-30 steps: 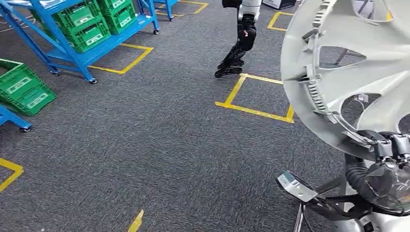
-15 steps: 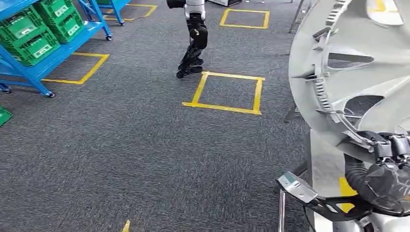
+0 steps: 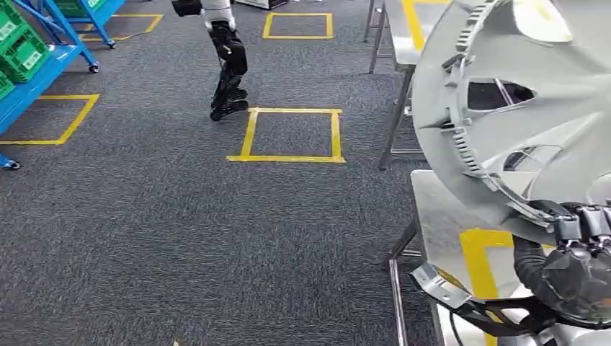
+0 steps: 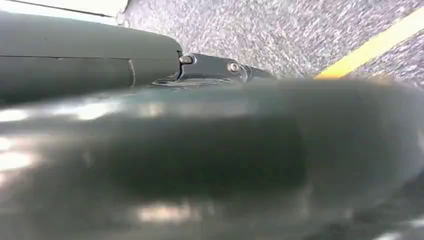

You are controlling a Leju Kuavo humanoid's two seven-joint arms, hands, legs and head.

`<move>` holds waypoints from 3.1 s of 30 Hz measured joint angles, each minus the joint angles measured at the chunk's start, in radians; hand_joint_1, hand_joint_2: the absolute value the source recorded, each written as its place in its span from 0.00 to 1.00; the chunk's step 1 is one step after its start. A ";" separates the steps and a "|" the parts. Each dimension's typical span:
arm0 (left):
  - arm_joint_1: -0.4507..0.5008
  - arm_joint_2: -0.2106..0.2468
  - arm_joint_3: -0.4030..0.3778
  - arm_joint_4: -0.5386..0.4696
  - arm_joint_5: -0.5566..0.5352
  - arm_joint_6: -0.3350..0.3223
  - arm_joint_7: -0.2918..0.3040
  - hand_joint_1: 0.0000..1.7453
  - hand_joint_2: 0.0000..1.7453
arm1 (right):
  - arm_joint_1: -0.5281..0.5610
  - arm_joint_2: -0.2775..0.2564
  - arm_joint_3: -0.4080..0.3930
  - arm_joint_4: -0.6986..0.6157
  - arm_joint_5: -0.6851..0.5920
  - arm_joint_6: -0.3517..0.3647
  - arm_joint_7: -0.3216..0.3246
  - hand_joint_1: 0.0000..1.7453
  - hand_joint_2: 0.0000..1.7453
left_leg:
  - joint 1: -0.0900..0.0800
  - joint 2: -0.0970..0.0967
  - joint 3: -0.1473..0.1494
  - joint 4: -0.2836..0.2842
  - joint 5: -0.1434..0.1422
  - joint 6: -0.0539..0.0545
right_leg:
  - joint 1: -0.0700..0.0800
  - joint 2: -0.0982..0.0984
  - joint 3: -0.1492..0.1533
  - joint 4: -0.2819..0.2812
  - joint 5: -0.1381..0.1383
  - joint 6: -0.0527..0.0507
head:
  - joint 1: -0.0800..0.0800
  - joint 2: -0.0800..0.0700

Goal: Take the parts from the cabinet and place them on the table.

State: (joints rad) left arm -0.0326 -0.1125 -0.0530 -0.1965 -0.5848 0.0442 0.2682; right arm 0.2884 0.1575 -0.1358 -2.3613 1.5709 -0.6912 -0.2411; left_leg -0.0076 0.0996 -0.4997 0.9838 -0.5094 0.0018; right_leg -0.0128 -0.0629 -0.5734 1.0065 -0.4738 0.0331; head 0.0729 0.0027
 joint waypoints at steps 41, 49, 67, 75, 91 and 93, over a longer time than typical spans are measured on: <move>-0.009 0.016 0.002 0.002 0.002 -0.034 0.000 0.00 0.00 | 0.012 0.005 -0.002 0.007 0.000 0.000 0.018 1.00 1.00 | 0.000 -0.093 -0.107 0.270 -0.102 -0.007 | 0.010 0.119 -0.014 0.007 0.010 -0.038 | -0.001 0.000; 0.007 0.022 0.002 0.003 0.002 -0.036 0.004 0.00 0.00 | 0.017 0.005 -0.003 0.008 0.000 0.000 0.016 1.00 1.00 | 0.007 -0.150 -0.004 -0.017 0.014 0.030 | 0.002 0.200 -0.051 0.011 0.030 -0.010 | -0.002 0.000; 0.007 0.024 0.002 0.003 0.002 -0.037 0.004 0.00 0.00 | 0.014 0.008 -0.005 0.016 0.000 0.000 0.016 1.00 1.00 | 0.002 0.007 0.010 -0.002 -0.010 -0.010 | 0.000 0.039 -0.016 0.008 0.003 -0.014 | 0.003 0.000; 0.012 0.031 0.002 0.004 0.002 -0.040 0.003 0.00 0.00 | 0.010 0.010 -0.005 0.021 0.000 0.000 0.017 1.00 1.00 | -0.001 -0.203 -0.032 0.024 0.010 0.025 | 0.010 0.163 -0.018 0.008 0.016 -0.031 | -0.001 0.000; 0.013 0.026 0.002 0.005 0.002 -0.040 0.003 0.00 0.00 | 0.010 0.010 -0.003 0.032 0.000 0.000 0.017 1.00 1.00 | -0.003 -0.013 -0.025 0.004 0.011 0.010 | -0.004 0.002 0.012 -0.002 -0.015 0.006 | 0.006 0.000; 0.009 0.027 0.002 0.005 0.002 -0.040 0.003 0.00 0.00 | 0.011 0.010 -0.005 0.033 0.000 0.000 0.019 1.00 1.00 | -0.003 0.001 -0.017 0.002 0.014 0.004 | 0.000 0.019 0.006 0.004 -0.017 -0.004 | 0.006 0.000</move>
State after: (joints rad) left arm -0.0233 -0.0855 -0.0508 -0.1919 -0.5833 0.0038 0.2708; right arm 0.2994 0.1671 -0.1404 -2.3285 1.5713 -0.6912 -0.2220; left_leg -0.0104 0.1008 -0.5169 0.9861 -0.4958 0.0059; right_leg -0.0128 -0.0435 -0.5670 1.0100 -0.4912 0.0289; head 0.0793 0.0027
